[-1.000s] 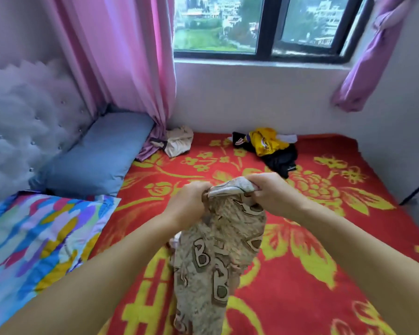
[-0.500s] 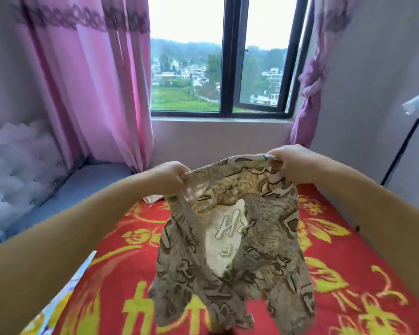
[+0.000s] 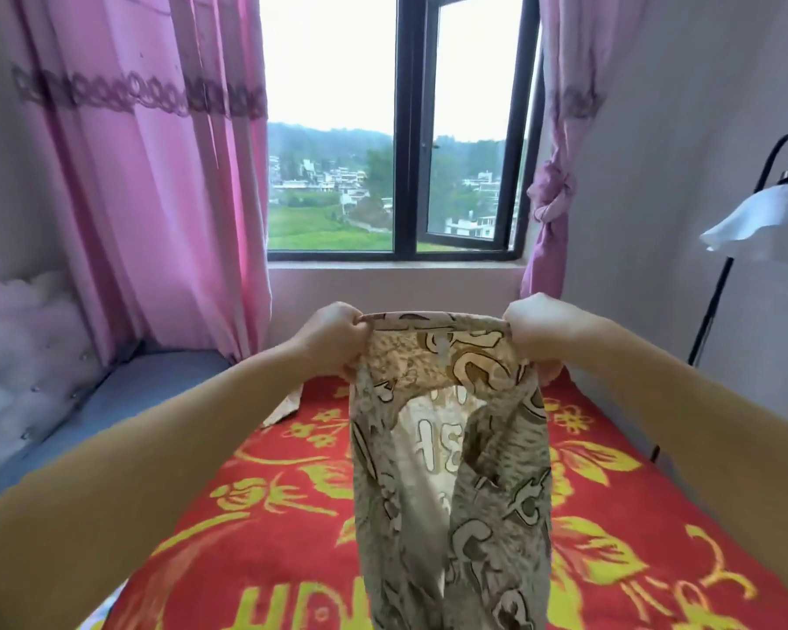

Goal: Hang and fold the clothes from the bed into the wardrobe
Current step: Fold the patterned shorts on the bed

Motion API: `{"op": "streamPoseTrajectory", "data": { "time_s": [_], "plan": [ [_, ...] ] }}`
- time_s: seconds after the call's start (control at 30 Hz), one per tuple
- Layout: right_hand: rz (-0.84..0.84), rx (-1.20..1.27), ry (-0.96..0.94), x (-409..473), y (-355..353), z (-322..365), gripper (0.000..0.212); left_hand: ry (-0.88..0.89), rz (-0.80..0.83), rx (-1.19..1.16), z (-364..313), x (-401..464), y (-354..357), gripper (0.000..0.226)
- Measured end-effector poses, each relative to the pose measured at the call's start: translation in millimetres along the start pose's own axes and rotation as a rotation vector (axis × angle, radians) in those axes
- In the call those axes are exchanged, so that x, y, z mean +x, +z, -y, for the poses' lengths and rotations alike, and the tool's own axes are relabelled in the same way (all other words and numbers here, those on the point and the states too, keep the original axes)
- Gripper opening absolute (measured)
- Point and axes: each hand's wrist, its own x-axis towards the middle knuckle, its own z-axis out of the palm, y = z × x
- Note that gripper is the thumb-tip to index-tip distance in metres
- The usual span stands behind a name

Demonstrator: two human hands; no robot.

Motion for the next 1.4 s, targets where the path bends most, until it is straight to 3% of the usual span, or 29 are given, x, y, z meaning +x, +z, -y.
{"op": "streamPoseTrajectory", "data": {
  "time_s": [0.13,0.27,0.37,0.47,0.53,0.6,0.67,0.73,0.83,0.93,1.0,1.1,1.2,1.27,1.33,1.4],
  "plan": [
    [0.039,0.303,0.012,13,-6,-1,0.018,-0.097,-0.011,0.027,10,10,-9,0.031],
    [0.150,0.873,-0.005,14,1,8,0.029,-0.306,0.071,-0.701,9,0,1,0.035],
    [0.200,1.125,-0.136,12,1,4,0.011,-0.215,0.174,-0.972,5,1,-12,0.034],
    [0.287,0.993,-0.382,8,-4,-8,0.020,-0.118,0.291,-0.863,15,-2,-38,0.020],
    [0.129,0.692,-0.437,7,2,-8,0.018,-0.061,0.282,-0.583,24,-5,-46,0.024],
    [-0.152,0.441,-0.412,8,8,1,0.013,0.060,0.087,-0.107,22,-8,-46,0.014],
    [-0.328,0.285,-0.402,8,12,6,0.015,0.163,-0.135,0.375,18,-11,-48,0.026],
    [-0.448,0.216,-0.406,4,12,6,0.021,0.221,-0.303,0.573,13,-17,-57,0.033],
    [-0.576,0.368,-0.532,-1,7,5,0.022,0.351,-0.345,0.481,9,-23,-73,0.031],
    [-0.391,0.839,-0.622,-14,2,12,0.018,0.324,-0.209,0.090,3,-38,-83,0.037],
    [-0.318,0.997,-0.663,-21,1,19,0.016,0.284,-0.154,-0.117,4,-46,-90,0.035],
    [-0.196,0.910,-0.727,-23,3,24,0.012,0.204,-0.017,-0.251,14,-51,-101,0.018],
    [0.084,0.769,-0.771,-22,-2,22,0.010,0.156,0.216,-0.230,24,-55,-114,0.022],
    [0.230,0.670,-0.716,-16,-7,20,0.033,0.136,0.255,-0.206,26,-55,-121,0.024],
    [0.241,0.641,-0.677,-9,1,23,0.031,0.130,0.251,-0.190,27,-55,-118,0.023],
    [0.126,0.659,-0.653,-1,16,27,0.026,0.120,0.211,-0.170,31,-54,-112,0.024]
  ]
}}
